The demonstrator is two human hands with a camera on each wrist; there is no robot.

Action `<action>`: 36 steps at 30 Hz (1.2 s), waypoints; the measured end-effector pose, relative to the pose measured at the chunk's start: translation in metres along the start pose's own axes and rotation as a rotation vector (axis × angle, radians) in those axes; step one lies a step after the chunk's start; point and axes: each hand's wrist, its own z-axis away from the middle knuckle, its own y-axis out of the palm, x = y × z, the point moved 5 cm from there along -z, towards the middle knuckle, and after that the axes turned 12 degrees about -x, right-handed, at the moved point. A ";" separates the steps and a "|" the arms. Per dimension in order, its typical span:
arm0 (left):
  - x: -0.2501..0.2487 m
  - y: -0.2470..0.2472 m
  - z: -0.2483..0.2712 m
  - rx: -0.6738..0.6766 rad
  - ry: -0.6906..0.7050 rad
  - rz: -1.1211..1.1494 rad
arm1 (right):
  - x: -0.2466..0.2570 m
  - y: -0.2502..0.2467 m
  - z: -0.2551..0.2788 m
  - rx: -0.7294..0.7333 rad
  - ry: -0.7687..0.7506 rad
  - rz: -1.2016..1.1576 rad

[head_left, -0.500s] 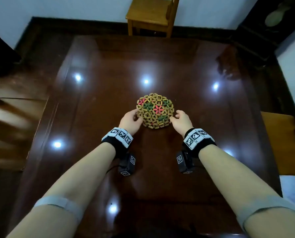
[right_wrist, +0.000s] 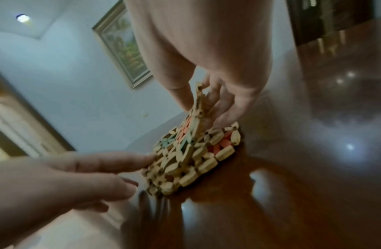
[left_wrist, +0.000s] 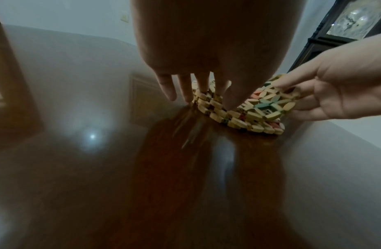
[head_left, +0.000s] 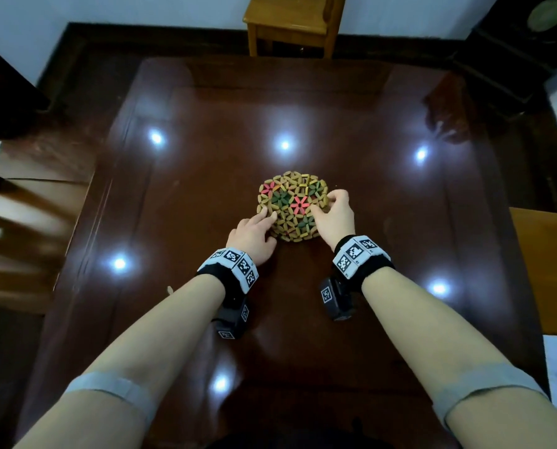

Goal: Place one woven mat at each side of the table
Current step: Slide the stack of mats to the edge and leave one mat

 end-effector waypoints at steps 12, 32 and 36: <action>0.017 -0.008 0.071 -0.052 -0.319 0.663 | -0.032 -0.032 0.103 0.274 0.342 -0.508; 0.085 0.047 0.229 0.118 -0.203 0.463 | -0.140 -0.015 0.274 0.104 0.260 -0.031; 0.091 0.053 0.236 0.123 -0.206 0.380 | -0.135 -0.023 0.284 0.113 0.252 -0.023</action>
